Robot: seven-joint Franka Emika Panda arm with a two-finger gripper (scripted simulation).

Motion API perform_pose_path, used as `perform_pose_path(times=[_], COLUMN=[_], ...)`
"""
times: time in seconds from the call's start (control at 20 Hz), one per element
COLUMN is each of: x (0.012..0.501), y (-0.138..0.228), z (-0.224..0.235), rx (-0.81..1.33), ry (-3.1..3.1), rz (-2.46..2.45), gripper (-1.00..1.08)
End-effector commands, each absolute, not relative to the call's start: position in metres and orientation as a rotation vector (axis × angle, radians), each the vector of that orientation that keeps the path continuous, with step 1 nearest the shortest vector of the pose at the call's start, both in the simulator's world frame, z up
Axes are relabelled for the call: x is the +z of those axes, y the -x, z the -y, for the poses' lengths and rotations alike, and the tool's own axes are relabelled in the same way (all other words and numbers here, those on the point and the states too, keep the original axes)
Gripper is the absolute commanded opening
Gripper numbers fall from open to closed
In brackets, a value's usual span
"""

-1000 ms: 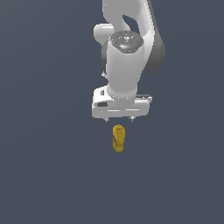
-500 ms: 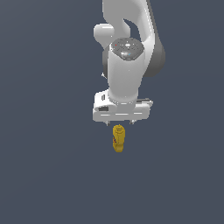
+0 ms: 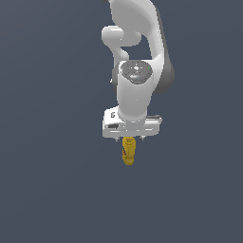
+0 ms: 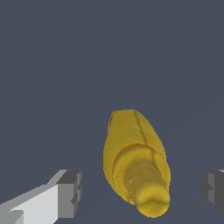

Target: Pick up the object and move it to a goal position.

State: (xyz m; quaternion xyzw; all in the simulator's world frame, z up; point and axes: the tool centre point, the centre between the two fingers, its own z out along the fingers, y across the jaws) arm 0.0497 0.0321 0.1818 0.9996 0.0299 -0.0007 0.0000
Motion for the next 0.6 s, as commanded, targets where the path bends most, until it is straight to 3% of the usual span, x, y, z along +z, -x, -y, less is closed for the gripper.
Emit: perform_pose_path(times=[0.0, 0.25, 0.3, 0.55], x=[0.1734, 0.1705, 0.1705, 0.1705], y=[-0.05, -0.0513, -0.0513, -0.0513], z=[-0.0322, -0.0321, -0.0321, -0.0321], rx=[-0.001, 0.0, 0.0, 0.0], ry=[-3.14, -3.14, -3.14, -3.14], rz=[-0.094, -0.094, -0.094, -0.094], gripper=[1.0, 1.0, -1.0, -1.0])
